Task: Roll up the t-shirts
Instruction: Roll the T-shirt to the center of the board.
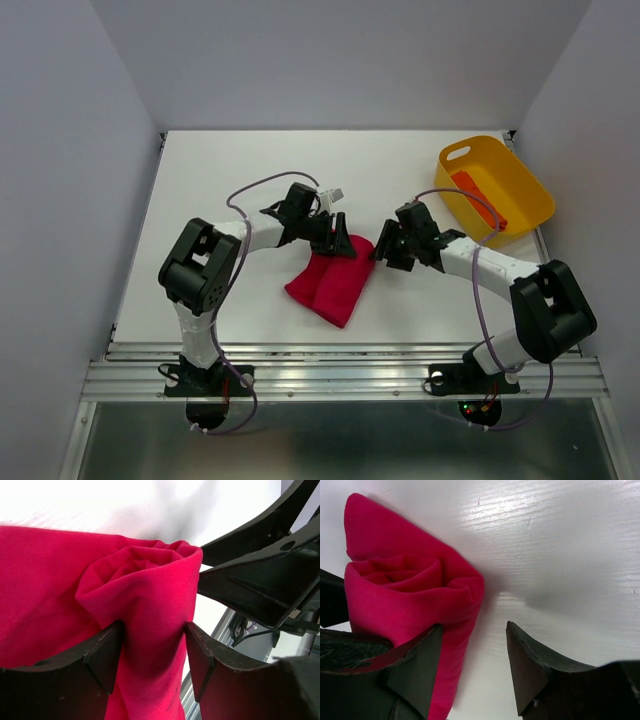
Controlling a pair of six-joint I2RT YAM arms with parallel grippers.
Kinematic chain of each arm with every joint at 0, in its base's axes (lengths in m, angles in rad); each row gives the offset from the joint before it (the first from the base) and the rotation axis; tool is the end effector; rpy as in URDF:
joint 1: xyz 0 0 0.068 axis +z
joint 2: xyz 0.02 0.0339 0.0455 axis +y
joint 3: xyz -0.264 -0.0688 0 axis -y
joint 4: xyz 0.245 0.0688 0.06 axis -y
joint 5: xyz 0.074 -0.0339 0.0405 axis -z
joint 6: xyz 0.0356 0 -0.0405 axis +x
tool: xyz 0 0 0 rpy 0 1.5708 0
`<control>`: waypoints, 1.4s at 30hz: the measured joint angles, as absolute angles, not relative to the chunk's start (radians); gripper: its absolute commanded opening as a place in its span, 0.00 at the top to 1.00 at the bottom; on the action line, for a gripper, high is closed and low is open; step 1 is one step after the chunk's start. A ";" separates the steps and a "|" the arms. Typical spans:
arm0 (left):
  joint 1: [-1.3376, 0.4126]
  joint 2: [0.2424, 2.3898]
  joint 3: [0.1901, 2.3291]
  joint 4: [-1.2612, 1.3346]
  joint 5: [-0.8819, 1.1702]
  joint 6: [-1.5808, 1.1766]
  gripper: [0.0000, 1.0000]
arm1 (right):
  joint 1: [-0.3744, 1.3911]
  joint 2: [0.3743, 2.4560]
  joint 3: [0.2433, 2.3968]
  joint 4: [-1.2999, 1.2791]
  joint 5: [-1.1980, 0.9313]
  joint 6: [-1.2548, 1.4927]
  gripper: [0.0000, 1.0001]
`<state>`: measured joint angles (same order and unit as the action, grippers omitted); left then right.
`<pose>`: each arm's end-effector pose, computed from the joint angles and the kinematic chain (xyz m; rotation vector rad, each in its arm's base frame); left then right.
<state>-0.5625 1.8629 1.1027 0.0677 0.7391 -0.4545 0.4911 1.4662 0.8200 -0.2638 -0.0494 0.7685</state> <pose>0.3189 -0.2294 0.1769 0.5599 2.3490 -1.3471 0.2561 0.1390 0.1899 0.3346 2.5551 0.5720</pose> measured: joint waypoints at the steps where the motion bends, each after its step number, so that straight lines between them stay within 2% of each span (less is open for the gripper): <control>1: -0.566 1.866 1.104 0.069 0.740 -0.455 0.37 | 0.491 1.472 0.820 -0.259 -0.053 0.772 0.42; 5: -0.577 1.880 1.109 0.072 0.743 -0.463 0.25 | 0.491 1.490 0.818 -0.236 -0.076 0.785 0.46; 8: -0.583 1.887 1.115 0.072 0.748 -0.468 0.25 | 0.491 1.503 0.815 -0.215 -0.091 0.791 0.47; 11: -0.589 1.890 1.120 0.072 0.757 -0.469 0.32 | 0.491 1.515 0.814 -0.201 -0.102 0.797 0.47; 16: -0.597 1.900 1.130 0.083 0.799 -0.472 0.34 | 0.491 1.517 0.814 -0.194 -0.105 0.805 0.47; 19: -0.605 1.920 1.141 0.086 0.820 -0.472 0.39 | 0.491 1.517 0.814 -0.193 -0.106 0.806 0.48; 22: -0.621 1.954 1.160 0.086 0.831 -0.475 0.56 | 0.491 1.518 0.814 -0.193 -0.107 0.806 0.48; 23: -0.627 1.962 1.161 0.086 0.831 -0.476 0.68 | 0.491 1.519 0.814 -0.193 -0.107 0.806 0.48; 25: -0.631 1.969 1.161 0.084 0.830 -0.477 0.78 | 0.491 1.519 0.814 -0.193 -0.106 0.805 0.48; 26: -0.632 1.969 1.161 0.082 0.830 -0.479 0.91 | 0.491 1.519 0.814 -0.193 -0.106 0.805 0.48; 27: -0.632 1.969 1.161 0.082 0.829 -0.481 0.99 | 0.491 1.518 0.814 -0.193 -0.106 0.805 0.48; 32: -0.632 1.969 1.162 0.083 0.831 -0.493 1.00 | 0.485 1.487 0.803 -0.194 -0.105 0.805 0.45; 37: -0.631 1.969 1.161 0.105 0.858 -0.526 1.00 | 0.478 1.364 0.753 -0.204 -0.086 0.809 0.44; 42: -0.626 1.969 1.154 0.144 0.876 -0.559 1.00 | 0.439 1.259 0.678 -0.209 -0.062 0.829 0.50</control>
<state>-0.6262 1.9694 1.1542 0.1436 0.8761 -0.5591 0.4389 1.2591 0.6777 -0.2089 -0.0624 0.8291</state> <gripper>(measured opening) 0.162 0.540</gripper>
